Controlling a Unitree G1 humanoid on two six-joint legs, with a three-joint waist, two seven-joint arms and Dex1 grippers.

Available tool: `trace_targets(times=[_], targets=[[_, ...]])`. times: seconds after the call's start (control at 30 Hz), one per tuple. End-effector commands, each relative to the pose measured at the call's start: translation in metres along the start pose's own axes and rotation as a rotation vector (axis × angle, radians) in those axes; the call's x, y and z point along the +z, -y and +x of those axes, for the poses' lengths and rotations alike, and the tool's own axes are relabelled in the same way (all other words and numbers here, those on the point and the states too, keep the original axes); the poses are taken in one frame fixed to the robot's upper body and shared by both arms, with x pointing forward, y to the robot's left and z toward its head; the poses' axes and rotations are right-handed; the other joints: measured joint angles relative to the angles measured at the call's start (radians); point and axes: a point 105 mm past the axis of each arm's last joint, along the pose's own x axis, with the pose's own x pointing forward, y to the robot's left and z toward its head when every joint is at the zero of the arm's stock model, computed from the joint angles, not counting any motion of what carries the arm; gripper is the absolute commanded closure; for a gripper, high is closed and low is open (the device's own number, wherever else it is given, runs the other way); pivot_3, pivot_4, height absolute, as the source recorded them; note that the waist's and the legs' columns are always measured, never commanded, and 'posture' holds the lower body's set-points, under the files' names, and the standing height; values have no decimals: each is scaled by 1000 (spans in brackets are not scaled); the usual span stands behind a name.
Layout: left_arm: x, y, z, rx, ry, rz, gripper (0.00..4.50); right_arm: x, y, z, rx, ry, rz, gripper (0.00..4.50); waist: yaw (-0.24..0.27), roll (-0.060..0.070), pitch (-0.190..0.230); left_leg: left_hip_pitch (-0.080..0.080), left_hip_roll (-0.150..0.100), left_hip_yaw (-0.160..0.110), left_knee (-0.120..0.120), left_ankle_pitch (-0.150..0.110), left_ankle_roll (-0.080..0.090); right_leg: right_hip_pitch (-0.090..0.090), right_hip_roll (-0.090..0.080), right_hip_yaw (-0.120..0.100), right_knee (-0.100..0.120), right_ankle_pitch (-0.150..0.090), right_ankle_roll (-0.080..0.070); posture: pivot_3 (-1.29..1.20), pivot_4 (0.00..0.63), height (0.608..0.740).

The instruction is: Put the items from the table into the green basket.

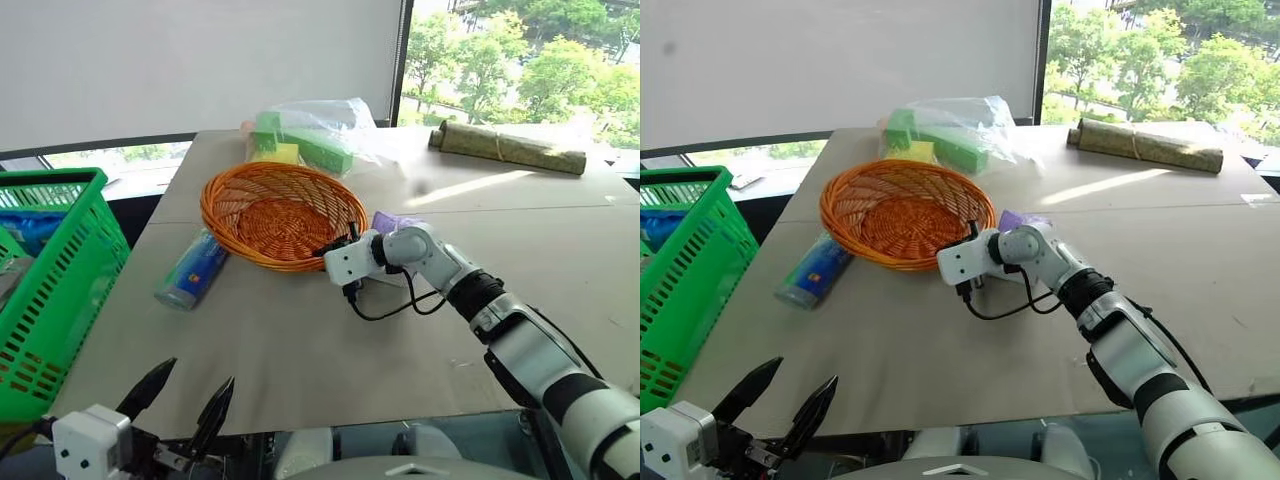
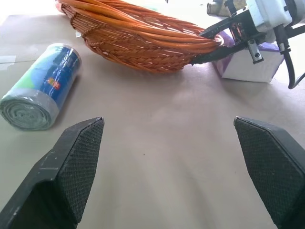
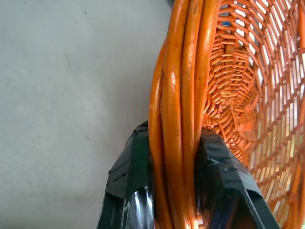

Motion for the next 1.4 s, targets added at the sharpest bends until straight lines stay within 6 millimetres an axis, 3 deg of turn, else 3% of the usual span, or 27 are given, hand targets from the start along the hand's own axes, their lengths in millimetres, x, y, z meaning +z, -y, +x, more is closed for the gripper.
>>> trace_targets(times=[0.03, 0.17, 0.23, 0.3, 0.37, 0.53, 0.7, 0.83, 0.9, 0.93, 0.97, 1.13, 1.2, 1.27, 1.33, 1.4], targets=[[16, -3, 9, -7, 73, 35, 0, 35, 56, -30, -175, 100, -111, 4011, 0, 0, 1, -1, 0, 0, 0, 0, 0, 0, 0, 0, 0, 0, 0, 263, 0, 740], [30, 0, 36, -73, 144, 43, 0, 37, 103, -78, -345, 38, -116, 4011, 10, 2, 2, -1, 0, -3, 1, 0, 0, 0, 1, -2, 0, 0, 0, 211, 0, 740], [31, 0, 46, -99, 152, 45, 0, 25, 117, -99, -402, -40, -99, 4011, 13, 2, 2, -1, 0, -3, 1, 0, 0, 0, 1, -3, 1, 0, 0, 186, 0, 740], [35, 1, 58, -132, 168, 42, 0, -8, 122, -132, -429, -208, -58, 4011, 13, 0, 0, -1, 0, -3, 1, 0, 0, 0, 1, -2, 0, 1, 0, 160, 0, 740], [38, 5, 68, -179, 172, 49, 0, -40, 119, -163, -446, -364, -22, 4011, 16, -2, -1, -1, -2, -3, 1, 0, 0, 1, -1, -3, 0, 1, 0, 134, 0, 740], [58, 16, 93, -286, 221, 62, 0, -103, 90, -213, -418, -639, 19, 4011, -9, 1, 1, -1, -3, -1, 1, 0, -1, 1, -7, -1, 0, 1, -1, 83, 0, 740], [73, 29, 107, -405, 226, 74, 0, -138, 59, -218, -357, -743, 59, 4011, -71, 4, 0, 0, -2, 0, 0, 2, -4, 0, -5, 1, 1, 3, 2, 46, 0, 740], [77, 36, 106, -486, 205, 51, 0, -153, 43, -224, -316, -805, 61, 4011, -105, 6, 1, 0, -1, 1, -1, 3, -5, 0, -4, 3, 1, 3, 3, 36, 0, 740], [78, 35, 105, -503, 192, 62, 0, -156, 40, -228, -302, -826, 68, 4011, -112, 8, 2, 0, -1, 1, -1, 3, -5, -1, -5, 3, 1, 3, 3, 36, 0, 740], [78, 33, 106, -494, 191, 74, 0, -157, 40, -229, -293, -837, 56, 2985, -115, 9, 2, 0, -1, 1, -1, 3, -5, -1, -5, 3, 1, 3, 3, 36, 0, 740], [79, 29, 108, -476, 193, 87, 0, -156, 42, -232, -301, -836, 59, 2699, -118, 9, 3, 0, -1, 1, -1, 3, -5, -1, -5, 3, 1, 3, 3, 38, 0, 740], [79, 8, 112, -343, 185, 96, 0, -137, 61, -243, -394, -707, 158, 67, -116, 10, 2, 1, -2, 1, 0, 2, -4, 0, -5, 3, 2, 3, 3, 40, 0, 740], [75, -4, 113, -261, 155, 101, 0, -127, 66, -244, -413, -630, 212, 67, -115, 10, 2, 1, -2, 0, 0, 2, -2, 0, -5, 3, 2, 3, 3, 44, 0, 740], [57, -38, 116, -59, 47, 137, 0, -97, 74, -234, -486, -331, 429, 67, -114, 10, 2, 1, -2, 0, 0, 1, -2, 1, -5, 3, 3, 3, 3, 46, 0, 740], [47, -56, 114, 48, -9, 147, 0, -68, 77, -229, -517, -60, 582, 67, -111, 9, 0, 2, -1, -2, -1, 1, -1, 2, -5, 1, 3, 3, 3, 45, 0, 740], [34, -68, 115, 119, -68, 153, 0, -45, 70, -225, -477, 82, 663, 67, -106, 9, 0, 2, 0, -3, 0, 0, -1, 2, -5, 0, 4, 3, 3, 37, 0, 740]])
